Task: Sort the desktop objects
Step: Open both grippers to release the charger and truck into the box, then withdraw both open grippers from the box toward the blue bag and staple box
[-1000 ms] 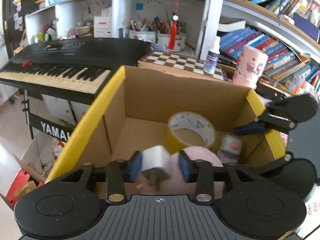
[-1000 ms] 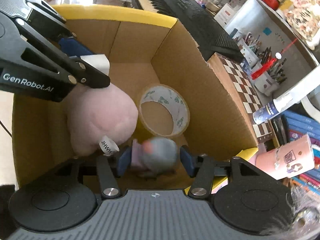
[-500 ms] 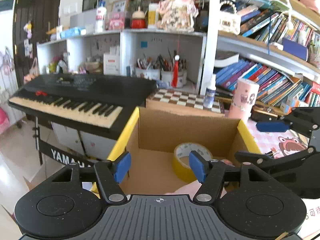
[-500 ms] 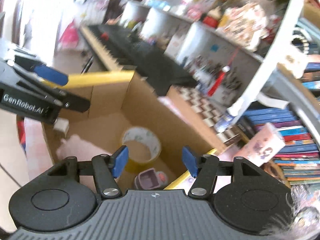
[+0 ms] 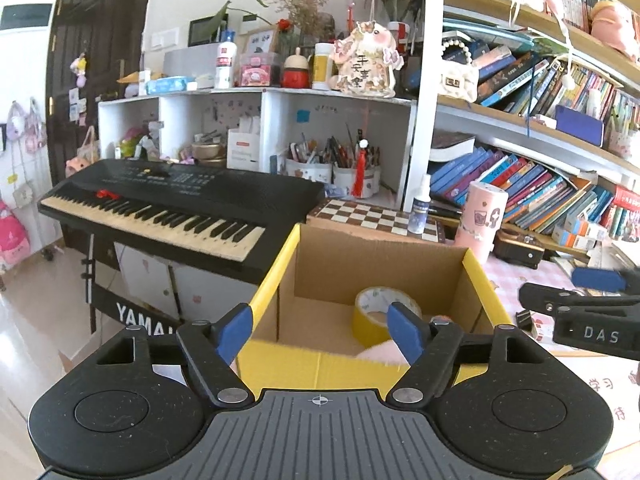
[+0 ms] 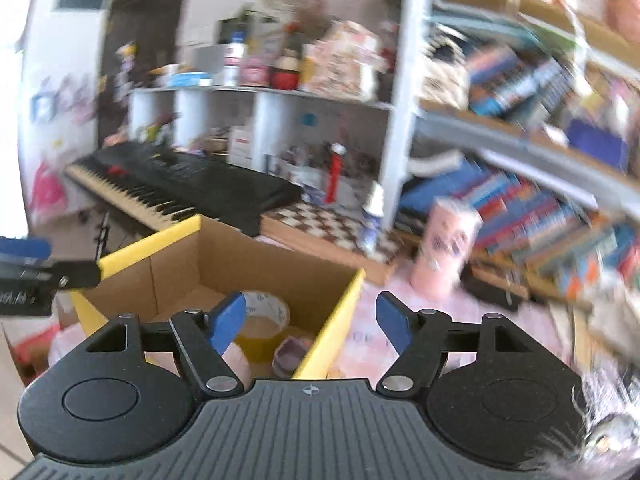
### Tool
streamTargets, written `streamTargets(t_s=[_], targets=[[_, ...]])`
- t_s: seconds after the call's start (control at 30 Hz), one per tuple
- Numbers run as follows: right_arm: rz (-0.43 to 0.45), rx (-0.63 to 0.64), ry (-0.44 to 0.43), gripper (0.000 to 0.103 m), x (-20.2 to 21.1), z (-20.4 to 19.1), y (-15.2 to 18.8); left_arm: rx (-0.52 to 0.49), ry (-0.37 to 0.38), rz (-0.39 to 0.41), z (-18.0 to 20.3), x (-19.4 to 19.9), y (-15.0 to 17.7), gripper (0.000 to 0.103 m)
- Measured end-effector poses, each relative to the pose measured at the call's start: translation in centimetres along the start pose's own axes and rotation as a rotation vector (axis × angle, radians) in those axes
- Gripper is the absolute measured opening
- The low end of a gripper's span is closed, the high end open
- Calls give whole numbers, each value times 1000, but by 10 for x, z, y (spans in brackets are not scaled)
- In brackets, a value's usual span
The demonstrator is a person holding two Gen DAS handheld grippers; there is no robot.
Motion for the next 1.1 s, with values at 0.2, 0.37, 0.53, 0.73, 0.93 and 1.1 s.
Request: streamTargets(t_s=[0.2, 0.37, 0.53, 0.73, 0.93, 1.1], targets=[[-41, -102, 65, 71, 28, -4, 23, 49, -2, -8, -9, 20, 18, 78], [-48, -102, 95, 71, 51, -13, 41, 61, -23, -8, -14, 38, 34, 80], [-66, -104, 128, 74, 71, -22, 55, 83, -24, -8, -19, 60, 50, 83], [-84, -94, 126, 77, 97, -36, 72, 67, -21, -21, -19, 81, 63, 85], [-107, -95, 101, 78, 122, -47, 88, 55, -13, -34, -15, 102, 77, 88], [-121, -99, 89, 81, 139, -53, 99, 31, -14, -61, -6, 114, 93, 88]])
Point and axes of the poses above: each gripper's, at about its wrist camera, not at the fingertips, and x roughly against the way its jaws point, z to its right, y to its underside, the point moved 2 cm from there along -x, roughly the way its jaws point, and after that the axes turned 5 degrees about y, right-handed, at the moved point
